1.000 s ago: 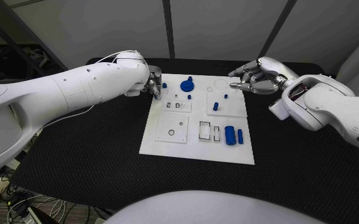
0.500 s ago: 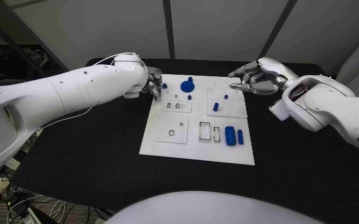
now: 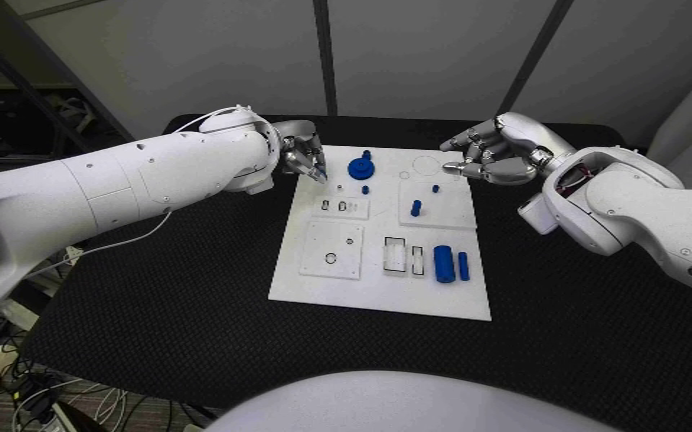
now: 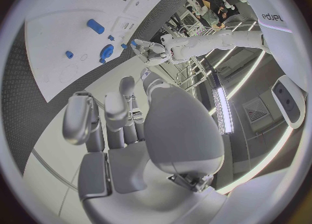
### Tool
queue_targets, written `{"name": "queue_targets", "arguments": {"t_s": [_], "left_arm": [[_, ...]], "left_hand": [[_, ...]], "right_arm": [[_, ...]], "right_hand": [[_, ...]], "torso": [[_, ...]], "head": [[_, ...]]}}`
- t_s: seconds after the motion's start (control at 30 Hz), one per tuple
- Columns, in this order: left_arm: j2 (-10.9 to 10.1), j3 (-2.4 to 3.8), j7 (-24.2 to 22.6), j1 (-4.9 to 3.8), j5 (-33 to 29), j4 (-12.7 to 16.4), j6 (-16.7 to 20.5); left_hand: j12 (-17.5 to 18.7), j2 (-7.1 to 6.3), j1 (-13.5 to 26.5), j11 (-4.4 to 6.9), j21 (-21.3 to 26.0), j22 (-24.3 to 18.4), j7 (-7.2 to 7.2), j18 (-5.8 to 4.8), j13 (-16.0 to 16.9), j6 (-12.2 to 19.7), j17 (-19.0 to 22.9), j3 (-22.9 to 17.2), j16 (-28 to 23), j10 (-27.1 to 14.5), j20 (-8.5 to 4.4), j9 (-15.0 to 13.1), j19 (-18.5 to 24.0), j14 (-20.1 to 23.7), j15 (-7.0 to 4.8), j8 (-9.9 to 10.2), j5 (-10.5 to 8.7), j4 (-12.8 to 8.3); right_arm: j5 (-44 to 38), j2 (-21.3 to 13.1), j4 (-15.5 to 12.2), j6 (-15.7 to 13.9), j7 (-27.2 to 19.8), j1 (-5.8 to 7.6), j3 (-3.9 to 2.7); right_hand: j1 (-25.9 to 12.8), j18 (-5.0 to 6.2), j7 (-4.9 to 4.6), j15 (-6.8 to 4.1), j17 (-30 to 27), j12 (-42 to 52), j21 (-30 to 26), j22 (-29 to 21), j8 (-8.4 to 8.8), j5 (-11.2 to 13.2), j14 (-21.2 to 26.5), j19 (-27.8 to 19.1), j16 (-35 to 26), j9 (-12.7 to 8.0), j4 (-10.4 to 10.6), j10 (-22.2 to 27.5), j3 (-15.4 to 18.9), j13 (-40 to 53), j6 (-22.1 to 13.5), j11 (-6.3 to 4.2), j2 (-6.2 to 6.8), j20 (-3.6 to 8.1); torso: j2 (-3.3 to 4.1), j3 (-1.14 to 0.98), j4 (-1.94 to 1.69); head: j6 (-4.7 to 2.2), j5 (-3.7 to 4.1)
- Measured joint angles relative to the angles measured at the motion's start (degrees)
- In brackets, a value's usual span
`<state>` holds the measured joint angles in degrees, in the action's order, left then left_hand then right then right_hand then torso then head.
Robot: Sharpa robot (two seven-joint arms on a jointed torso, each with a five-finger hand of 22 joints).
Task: Assemble the parts on the task board
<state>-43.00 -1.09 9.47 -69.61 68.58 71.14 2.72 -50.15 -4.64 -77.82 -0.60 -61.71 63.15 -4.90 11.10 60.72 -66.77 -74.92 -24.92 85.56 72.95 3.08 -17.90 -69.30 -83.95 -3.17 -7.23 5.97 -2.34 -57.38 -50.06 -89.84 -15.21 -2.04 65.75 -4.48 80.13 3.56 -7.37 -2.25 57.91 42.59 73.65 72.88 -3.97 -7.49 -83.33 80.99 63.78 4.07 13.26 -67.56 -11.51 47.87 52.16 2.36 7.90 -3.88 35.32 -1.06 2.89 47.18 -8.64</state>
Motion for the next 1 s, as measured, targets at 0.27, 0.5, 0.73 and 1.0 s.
{"name": "queue_targets", "arguments": {"t_s": [0.27,0.5,0.73,1.0], "left_arm": [[-1.50,-0.03,-7.60,1.74,-7.06,3.30,8.35],[-0.91,-0.08,-15.85,4.64,-12.50,4.19,13.97],[0.68,-0.09,-22.09,6.47,-15.34,3.14,18.23],[2.40,-0.05,-25.30,7.69,-15.76,1.52,20.36]], "left_hand": [[0.30,0.00,0.00,0.31,0.00,0.00,0.01,0.01,-0.62,0.01,0.00,0.00,0.00,0.31,-0.20,0.00,-0.21,0.00,0.00,0.00,-0.01,0.00],[0.95,0.23,0.23,0.49,0.00,-0.02,0.01,0.00,-1.11,0.01,0.00,-0.15,0.00,0.49,-0.20,0.00,-0.20,0.00,0.00,0.00,-0.07,-0.22],[1.45,0.23,0.23,0.50,0.00,-0.11,0.01,-0.01,-1.54,0.01,0.00,-0.19,-0.22,0.50,-0.20,0.00,-0.20,-0.20,-0.20,0.00,-0.09,-0.52],[-9.49,0.22,0.22,-1.24,-0.59,0.67,-0.01,0.00,6.73,-0.01,0.00,0.13,-0.22,2.68,-0.44,0.00,-0.44,-0.11,-0.31,0.00,0.21,-1.47]], "right_arm": [[-0.36,0.44,0.21,-0.03,0.07,0.00,0.00],[-1.38,1.20,0.39,-0.05,0.26,0.00,0.00],[-2.02,1.62,0.60,-0.07,0.44,0.00,0.01],[-2.46,1.98,0.80,-0.06,0.55,0.00,0.01]], "right_hand": [[0.00,0.00,0.21,0.00,0.14,0.18,0.00,0.12,0.00,0.00,0.00,0.00,0.00,0.00,0.00,0.00,0.00,0.00,0.21,0.00,0.00,0.00],[0.00,0.00,0.21,0.00,0.13,0.23,0.00,0.11,0.00,0.00,0.00,0.00,0.00,0.00,0.00,0.00,0.00,0.00,0.21,0.00,0.00,0.00],[0.00,0.00,0.21,0.00,0.18,0.23,0.00,0.11,0.00,0.00,0.00,0.00,0.00,0.00,0.00,0.00,0.00,0.00,0.21,0.00,0.00,0.00],[0.00,0.00,0.21,0.00,0.17,0.23,0.00,0.11,0.00,0.00,0.00,0.00,0.00,0.00,0.00,0.00,0.00,0.00,0.21,0.00,0.00,0.00]], "torso": [[-0.03,0.02,-0.01],[-0.04,0.08,0.03],[0.01,0.09,0.08],[0.06,0.08,0.12]], "head": [[-0.36,0.16],[-0.75,0.66],[-0.92,0.93],[-0.85,1.35]]}}
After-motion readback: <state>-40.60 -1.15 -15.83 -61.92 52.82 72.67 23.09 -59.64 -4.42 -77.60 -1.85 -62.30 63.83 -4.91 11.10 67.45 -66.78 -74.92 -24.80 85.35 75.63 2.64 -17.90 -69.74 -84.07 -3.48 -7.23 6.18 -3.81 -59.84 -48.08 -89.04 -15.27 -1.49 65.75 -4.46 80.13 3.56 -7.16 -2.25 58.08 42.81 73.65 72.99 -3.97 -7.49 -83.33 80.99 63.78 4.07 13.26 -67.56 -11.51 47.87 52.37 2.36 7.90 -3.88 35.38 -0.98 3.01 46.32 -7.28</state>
